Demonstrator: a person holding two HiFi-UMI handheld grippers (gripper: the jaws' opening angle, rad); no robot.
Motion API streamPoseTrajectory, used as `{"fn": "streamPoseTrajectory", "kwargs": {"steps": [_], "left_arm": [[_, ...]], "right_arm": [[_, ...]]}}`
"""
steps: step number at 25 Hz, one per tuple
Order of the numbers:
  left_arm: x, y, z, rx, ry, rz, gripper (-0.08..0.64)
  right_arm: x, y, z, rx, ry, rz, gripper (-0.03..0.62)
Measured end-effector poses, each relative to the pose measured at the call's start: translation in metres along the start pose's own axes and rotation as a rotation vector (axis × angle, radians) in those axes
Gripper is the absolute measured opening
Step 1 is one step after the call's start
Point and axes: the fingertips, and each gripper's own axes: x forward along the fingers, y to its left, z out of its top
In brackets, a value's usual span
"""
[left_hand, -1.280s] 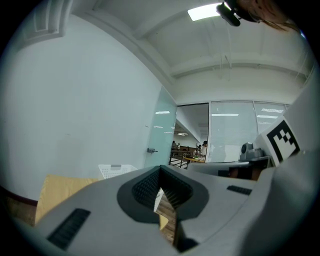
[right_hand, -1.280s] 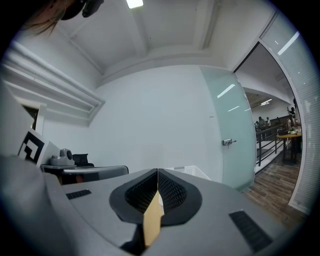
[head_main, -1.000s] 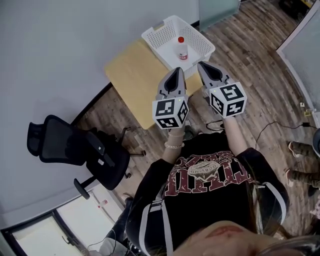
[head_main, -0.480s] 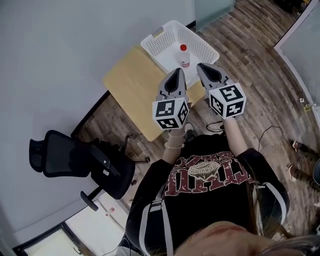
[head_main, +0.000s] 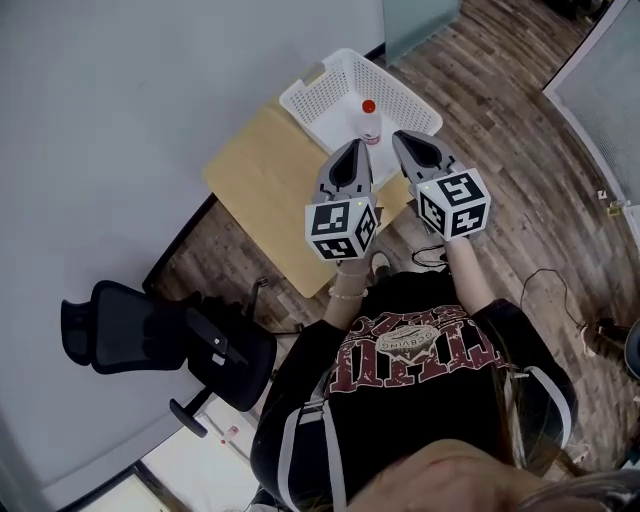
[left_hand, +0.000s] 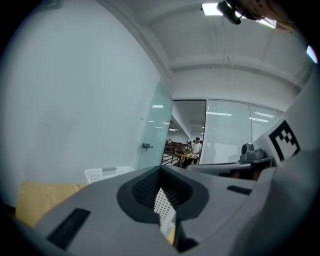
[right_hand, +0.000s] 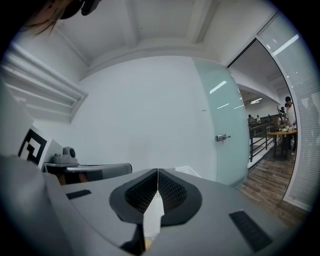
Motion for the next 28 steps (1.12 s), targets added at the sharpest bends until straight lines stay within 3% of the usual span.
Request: {"fn": "streamPoseTrajectory", "kwargs": {"steps": [15,28], "left_arm": [[0.018,0.024,-0.001,0.012,0.019,-0.037,0.048],[0.036,0.038,0.002,-0.009,0.019,0.010,0.046]], "right_arm": [[0.026,-0.006,0.000,0.015,-0.011,-0.050,0.018],[0.050,-0.024,0.003,0.005,0.021,-0.021,0.018]]}}
